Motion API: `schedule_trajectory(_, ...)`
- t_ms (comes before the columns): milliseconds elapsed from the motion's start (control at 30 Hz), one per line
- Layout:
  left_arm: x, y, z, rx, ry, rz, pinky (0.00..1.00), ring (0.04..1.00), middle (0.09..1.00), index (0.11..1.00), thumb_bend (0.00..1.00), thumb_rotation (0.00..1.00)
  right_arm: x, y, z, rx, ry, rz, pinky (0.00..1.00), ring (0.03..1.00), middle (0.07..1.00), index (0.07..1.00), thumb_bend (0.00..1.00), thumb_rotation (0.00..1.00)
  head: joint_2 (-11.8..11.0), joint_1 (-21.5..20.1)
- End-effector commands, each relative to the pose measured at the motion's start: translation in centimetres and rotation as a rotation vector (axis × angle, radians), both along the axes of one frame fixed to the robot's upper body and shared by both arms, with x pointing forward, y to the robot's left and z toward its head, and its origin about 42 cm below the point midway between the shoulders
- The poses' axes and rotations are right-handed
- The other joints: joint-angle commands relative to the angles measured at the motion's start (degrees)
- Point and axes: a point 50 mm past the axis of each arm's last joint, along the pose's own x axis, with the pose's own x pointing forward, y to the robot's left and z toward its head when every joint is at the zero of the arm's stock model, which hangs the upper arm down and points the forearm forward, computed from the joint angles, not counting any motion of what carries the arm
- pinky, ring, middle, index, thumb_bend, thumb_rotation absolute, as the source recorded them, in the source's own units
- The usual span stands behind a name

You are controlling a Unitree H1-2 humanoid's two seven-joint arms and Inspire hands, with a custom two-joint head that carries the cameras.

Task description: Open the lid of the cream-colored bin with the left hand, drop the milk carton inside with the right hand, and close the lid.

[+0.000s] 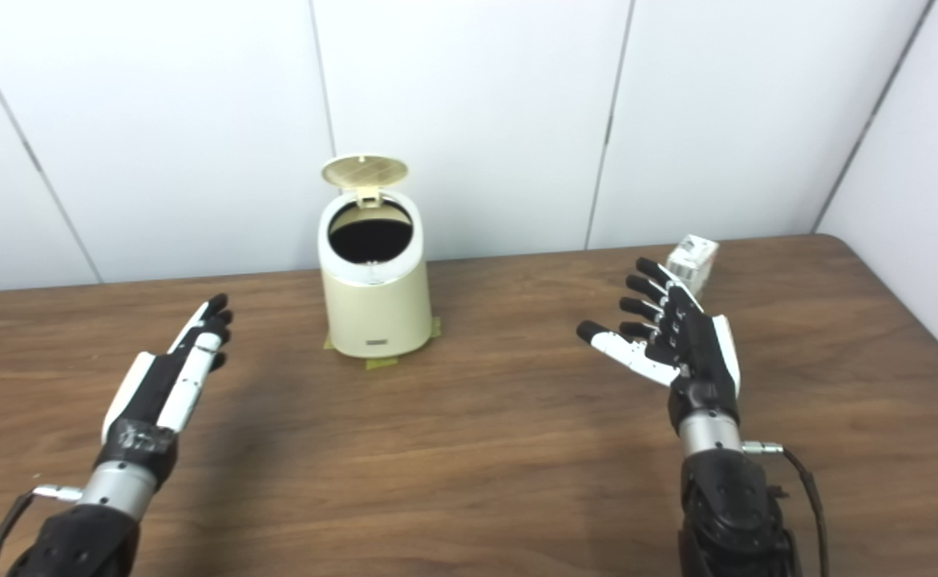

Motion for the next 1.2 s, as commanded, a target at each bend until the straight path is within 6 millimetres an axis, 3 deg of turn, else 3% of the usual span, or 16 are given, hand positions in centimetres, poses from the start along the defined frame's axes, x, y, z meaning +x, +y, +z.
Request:
schedule_trajectory(0,0.9,-0.2,1.6,0.017,-0.066,0.003,0.96,0.989,1.0,0.995,0.35,0.91,0.1,-0.9,2.3,-0.046,-0.083,-0.016,0.62,0.767,0.841,0.851,0.75,0.17,0.2,-1.0)
schedule_trajectory(100,1.2,-0.2,1.5,0.04,-0.064,0.0,0.94,0.983,0.995,0.991,0.34,0.84,0.0,-2.2,2.6,-0.086,-0.075,-0.045,0.61,0.764,0.835,0.851,0.75,0.16,0.2,-2.1)
schedule_trajectory(267,1.7,-0.4,1.5,0.067,-0.057,0.001,0.94,0.981,0.993,0.995,0.33,0.75,0.4,-4.0,3.3,-0.147,-0.047,-0.094,0.73,0.797,0.846,0.876,0.78,0.17,0.0,-4.3)
schedule_trajectory(400,2.0,-0.4,1.4,0.037,-0.053,-0.013,0.97,0.989,0.991,1.0,0.32,0.71,0.8,-5.3,3.7,-0.231,-0.021,-0.144,0.72,0.814,0.856,0.876,0.82,0.2,-0.3,-6.1)
schedule_trajectory(500,2.1,-0.1,1.4,0.046,-0.046,-0.015,0.99,0.999,0.996,1.0,0.32,0.69,1.4,-6.3,3.8,-0.295,-0.015,-0.18,0.76,0.845,0.866,0.866,0.87,0.22,-0.5,-6.8)
schedule_trajectory(600,2.2,0.2,1.7,0.085,-0.051,-0.014,0.97,0.987,0.992,1.0,0.32,0.68,2.3,-7.3,4.1,-0.372,-0.017,-0.194,0.8,0.867,0.871,0.86,0.91,0.24,-0.5,-7.7)
schedule_trajectory(833,2.6,1.0,2.2,0.172,-0.03,-0.062,0.96,0.998,1.0,1.0,0.33,0.69,4.7,-8.6,5.4,-0.376,-0.031,-0.189,0.78,0.848,0.915,0.874,0.91,0.14,-0.9,-9.7)
schedule_trajectory(1000,2.7,1.4,2.5,0.198,-0.016,-0.096,0.94,0.999,1.0,1.0,0.34,0.58,7.1,-10.1,5.8,-0.466,-0.002,-0.188,0.76,0.865,0.912,0.909,0.91,0.2,-0.9,-11.7)
schedule_trajectory(1167,2.8,2.0,2.7,0.226,-0.003,-0.12,0.91,0.98,0.999,1.0,0.32,0.53,9.0,-11.3,5.8,-0.444,0.042,-0.19,0.84,0.919,0.951,0.956,0.92,0.21,-1.1,-13.0)
